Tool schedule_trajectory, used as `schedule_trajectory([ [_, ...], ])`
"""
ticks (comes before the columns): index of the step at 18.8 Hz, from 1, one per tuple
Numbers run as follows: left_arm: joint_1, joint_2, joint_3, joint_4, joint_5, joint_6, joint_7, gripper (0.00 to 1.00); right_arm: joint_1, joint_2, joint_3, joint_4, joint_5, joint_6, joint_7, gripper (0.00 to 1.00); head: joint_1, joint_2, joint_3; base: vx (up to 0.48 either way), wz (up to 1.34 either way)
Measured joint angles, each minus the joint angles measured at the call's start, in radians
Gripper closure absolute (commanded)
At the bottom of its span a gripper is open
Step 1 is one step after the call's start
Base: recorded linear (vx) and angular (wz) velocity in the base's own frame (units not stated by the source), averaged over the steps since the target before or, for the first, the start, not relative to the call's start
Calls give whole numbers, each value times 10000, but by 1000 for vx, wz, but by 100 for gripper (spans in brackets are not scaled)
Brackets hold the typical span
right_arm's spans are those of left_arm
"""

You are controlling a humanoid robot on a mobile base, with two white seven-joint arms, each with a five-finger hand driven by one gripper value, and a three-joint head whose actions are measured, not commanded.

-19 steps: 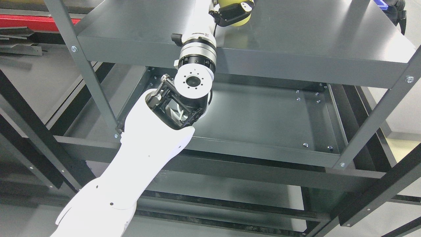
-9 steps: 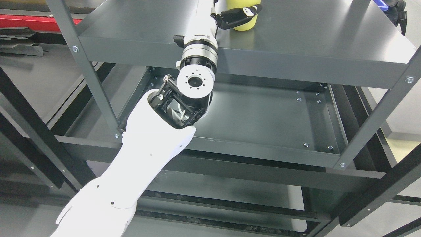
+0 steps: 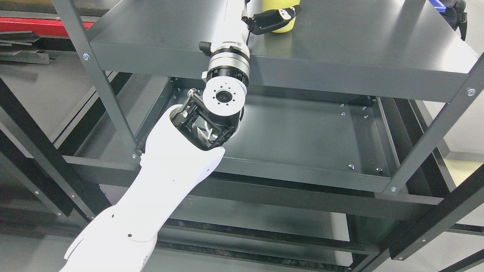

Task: Place yellow IKEA cup on middle right shelf
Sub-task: 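Lower the cup onto the shelf surface and open the left hand, then withdraw the open left hand down from the cup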

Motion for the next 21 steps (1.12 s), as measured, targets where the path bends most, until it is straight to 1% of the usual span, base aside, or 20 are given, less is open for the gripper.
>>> schedule_trajectory([
  [4,148,0,128,-178,-7,-68,-5,1,0,0,0,0,0,0,0,1,0,0,0,0,0],
  [7,277,0,252,-298,-7,-492,-13,1,0,0,0,0,0,0,0,1,0,0,0,0,0],
  [13,535,0,488,-481,-14,-2356,-363,1,0,0,0,0,0,0,0,1,0,0,0,-2,8],
  [21,907,0,701,-600,-42,-3975,-782,1,0,0,0,0,0,0,0,1,0,0,0,-2,0],
])
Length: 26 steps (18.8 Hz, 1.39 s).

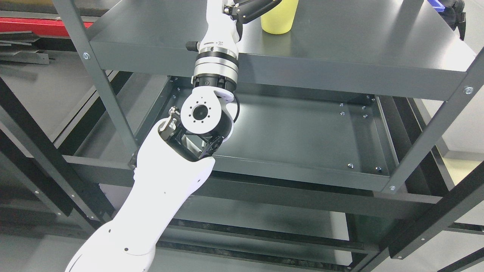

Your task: Place yellow IKEA cup on middle right shelf

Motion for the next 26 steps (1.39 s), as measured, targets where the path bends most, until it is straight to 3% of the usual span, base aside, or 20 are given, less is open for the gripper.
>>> schedule_trajectory([
  [10,1221,0,324,-8,-1918,-4937,-2081,1,0,0,0,0,0,0,0,1,0,0,0,-29,0],
  [14,2082,80,401,80,-2896,-6792,-2323,1,0,0,0,0,0,0,0,1,0,0,0,-35,-3],
  [22,4771,315,314,249,-3747,-8793,-2410,1,-1,0,0,-1,0,0,0,1,0,0,0,-73,0],
  [26,5810,483,92,515,-3969,-9229,-2425,1,0,0,0,-2,0,0,0,1,0,0,0,-137,-6],
])
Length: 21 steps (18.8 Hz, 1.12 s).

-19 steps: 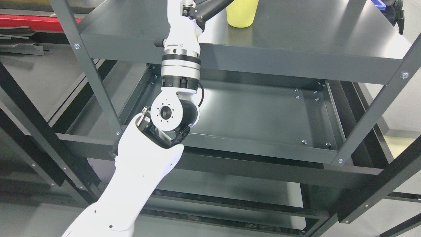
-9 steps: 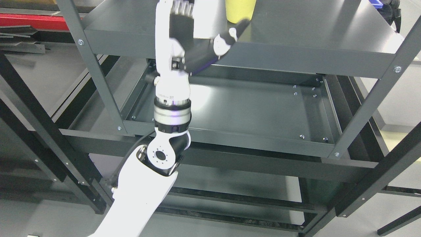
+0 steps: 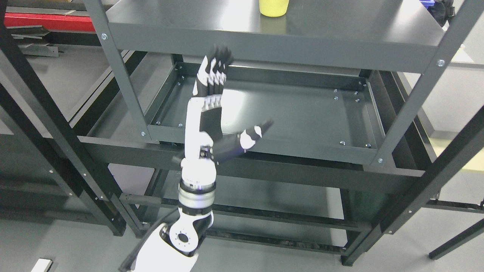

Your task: Place yellow IKEA cup on middle right shelf

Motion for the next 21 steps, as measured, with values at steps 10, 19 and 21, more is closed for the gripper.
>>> schedule_trajectory([
  [10,2402,-35,466,1358,230,2370,-778,3,1,0,0,0,0,0,0,1,0,0,0,-163,-1],
  [19,3187,-300,2077,1481,334,5310,-3269,1,2,0,0,1,0,0,0,1,0,0,0,-135,-15],
  [21,3220,-332,2440,1493,329,5452,-3258,1,1,0,0,1,0,0,0,1,0,0,0,-81,0],
])
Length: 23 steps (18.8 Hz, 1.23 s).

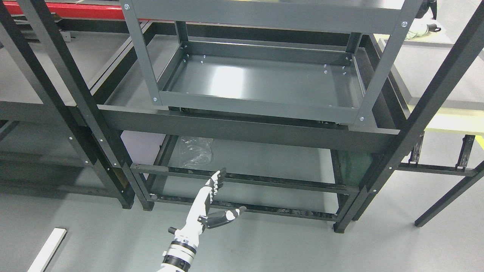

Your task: Place yellow IKEA cup on middle right shelf

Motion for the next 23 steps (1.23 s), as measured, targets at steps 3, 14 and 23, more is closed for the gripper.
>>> schedule_trajectory([
  [3,25,-34,517,8,130,64,169,1,0,0,0,0,0,0,0,1,0,0,0,-43,0],
  [14,-290,-109,1767,-482,126,-452,184,1,-2,0,0,-1,0,0,0,1,0,0,0,-2,0],
  [23,-486,-135,2142,-836,40,-59,179,1,-2,0,0,0,0,0,0,1,0,0,0,0,0],
])
